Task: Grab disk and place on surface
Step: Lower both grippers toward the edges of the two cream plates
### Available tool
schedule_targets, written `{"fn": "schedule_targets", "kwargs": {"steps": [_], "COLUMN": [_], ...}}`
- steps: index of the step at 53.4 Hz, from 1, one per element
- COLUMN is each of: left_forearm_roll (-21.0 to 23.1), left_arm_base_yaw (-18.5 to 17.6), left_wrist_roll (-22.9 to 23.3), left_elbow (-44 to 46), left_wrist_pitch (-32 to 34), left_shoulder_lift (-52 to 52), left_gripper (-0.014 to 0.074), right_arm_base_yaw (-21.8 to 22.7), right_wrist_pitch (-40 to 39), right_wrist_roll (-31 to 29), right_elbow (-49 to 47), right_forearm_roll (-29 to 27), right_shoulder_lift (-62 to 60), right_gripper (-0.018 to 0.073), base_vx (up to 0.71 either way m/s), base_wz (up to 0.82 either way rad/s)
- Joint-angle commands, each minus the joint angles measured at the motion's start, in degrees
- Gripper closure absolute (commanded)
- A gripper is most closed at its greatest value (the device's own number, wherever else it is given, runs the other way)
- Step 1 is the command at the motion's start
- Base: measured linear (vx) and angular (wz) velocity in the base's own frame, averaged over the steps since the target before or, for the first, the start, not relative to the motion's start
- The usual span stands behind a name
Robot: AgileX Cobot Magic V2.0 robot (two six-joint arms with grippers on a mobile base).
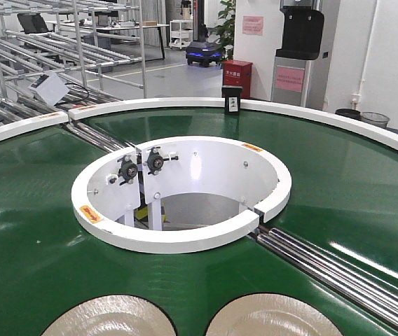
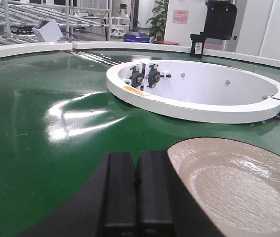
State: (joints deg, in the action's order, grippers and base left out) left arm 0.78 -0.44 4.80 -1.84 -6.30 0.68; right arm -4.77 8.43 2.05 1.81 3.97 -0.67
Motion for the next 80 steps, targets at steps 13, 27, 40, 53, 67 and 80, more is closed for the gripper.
{"fn": "schedule_targets", "kwargs": {"steps": [13, 27, 40, 53, 67, 80], "left_forearm_roll": [-0.09, -0.09, 0.03, 0.03, -0.33, -0.78], "left_arm_base_yaw": [-0.20, -0.20, -0.20, -0.20, -0.20, -0.20], "left_wrist_roll": [0.51, 0.60, 0.61, 0.61, 0.14, -0.02], "left_elbow": [1.40, 1.40, 1.73, 2.02, 20.67, 39.76], "left_wrist_pitch": [4.75, 5.17, 11.87, 26.56, 14.26, 5.39], "left_shoulder_lift": [-0.98, -0.98, -0.98, -0.98, -6.80, -24.96], "left_gripper": [0.0605, 0.0606, 0.0605, 0.0603, 0.0603, 0.0603], "right_arm_base_yaw": [0.25, 0.25, 0.25, 0.20, 0.20, 0.20], "right_wrist_pitch": [-4.66, -4.66, -4.79, -17.71, -10.75, -7.39], "right_wrist_roll": [-0.15, -0.15, -0.15, 1.11, 1.35, 1.37], "right_elbow": [0.34, 0.34, 0.34, 0.28, -15.50, -33.77], "right_forearm_roll": [0.45, 0.45, 0.45, -0.63, -4.85, 1.80], "right_shoulder_lift": [-0.45, -0.45, -0.45, -0.45, 7.58, 27.81], "right_gripper": [0.0567, 0.0567, 0.0567, 0.0567, 0.0567, 0.0566], "base_vx": [0.00, 0.00, 0.00, 0.00, 0.00, 0.00], "base_wz": [0.00, 0.00, 0.00, 0.00, 0.00, 0.00]}}
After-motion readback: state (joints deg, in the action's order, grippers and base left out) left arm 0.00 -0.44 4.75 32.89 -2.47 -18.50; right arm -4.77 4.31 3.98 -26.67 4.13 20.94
